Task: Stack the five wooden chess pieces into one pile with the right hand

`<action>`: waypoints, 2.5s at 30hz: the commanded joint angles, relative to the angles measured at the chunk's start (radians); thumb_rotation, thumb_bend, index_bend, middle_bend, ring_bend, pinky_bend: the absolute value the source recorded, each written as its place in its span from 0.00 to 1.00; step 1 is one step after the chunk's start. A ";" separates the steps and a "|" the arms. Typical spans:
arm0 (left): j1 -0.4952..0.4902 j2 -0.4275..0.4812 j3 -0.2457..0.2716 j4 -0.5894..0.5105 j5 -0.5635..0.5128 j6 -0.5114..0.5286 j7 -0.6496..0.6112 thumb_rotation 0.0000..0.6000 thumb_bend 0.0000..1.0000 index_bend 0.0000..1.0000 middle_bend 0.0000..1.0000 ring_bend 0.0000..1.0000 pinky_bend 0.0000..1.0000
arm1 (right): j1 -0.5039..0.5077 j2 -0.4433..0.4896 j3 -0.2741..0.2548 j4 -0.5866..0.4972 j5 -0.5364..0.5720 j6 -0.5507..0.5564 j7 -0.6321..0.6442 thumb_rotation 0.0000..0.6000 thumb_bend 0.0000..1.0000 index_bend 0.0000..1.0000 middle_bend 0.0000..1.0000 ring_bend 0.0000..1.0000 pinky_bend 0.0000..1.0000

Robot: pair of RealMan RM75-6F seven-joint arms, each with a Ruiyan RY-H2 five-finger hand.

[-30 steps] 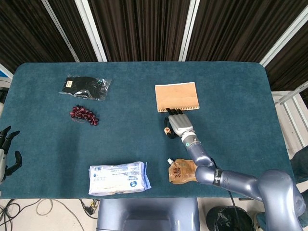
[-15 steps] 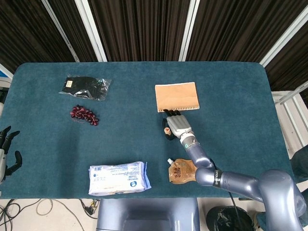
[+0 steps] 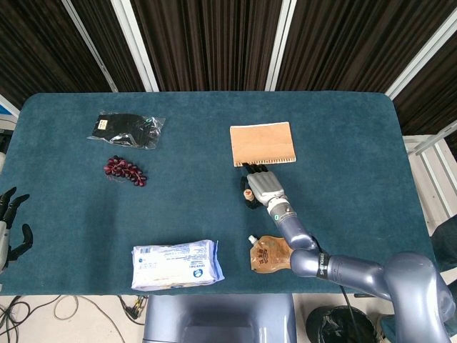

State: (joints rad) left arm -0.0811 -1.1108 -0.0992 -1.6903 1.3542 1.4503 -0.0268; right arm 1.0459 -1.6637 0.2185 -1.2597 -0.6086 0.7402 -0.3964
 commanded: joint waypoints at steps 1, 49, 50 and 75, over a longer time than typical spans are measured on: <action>0.000 0.000 0.000 0.000 0.000 0.000 0.000 1.00 0.62 0.17 0.00 0.00 0.00 | -0.001 0.000 -0.001 0.001 0.001 0.000 0.001 1.00 0.41 0.45 0.00 0.00 0.00; 0.002 -0.001 0.001 -0.005 0.004 0.007 0.007 1.00 0.62 0.17 0.00 0.00 0.00 | -0.177 0.270 -0.062 -0.392 -0.119 0.206 0.031 1.00 0.41 0.32 0.00 0.00 0.00; 0.003 -0.001 0.001 -0.005 0.004 0.007 0.007 1.00 0.62 0.17 0.00 0.00 0.00 | -0.186 0.268 -0.069 -0.396 -0.128 0.214 0.034 1.00 0.41 0.32 0.00 0.00 0.00; 0.002 0.002 -0.002 -0.005 -0.008 0.000 0.002 1.00 0.62 0.17 0.00 0.00 0.00 | -0.331 0.037 -0.097 -0.122 -0.289 0.275 0.154 1.00 0.41 0.36 0.00 0.00 0.00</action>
State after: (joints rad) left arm -0.0792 -1.1088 -0.1012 -1.6955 1.3467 1.4504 -0.0252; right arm 0.7189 -1.6194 0.1169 -1.3897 -0.8923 1.0205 -0.2490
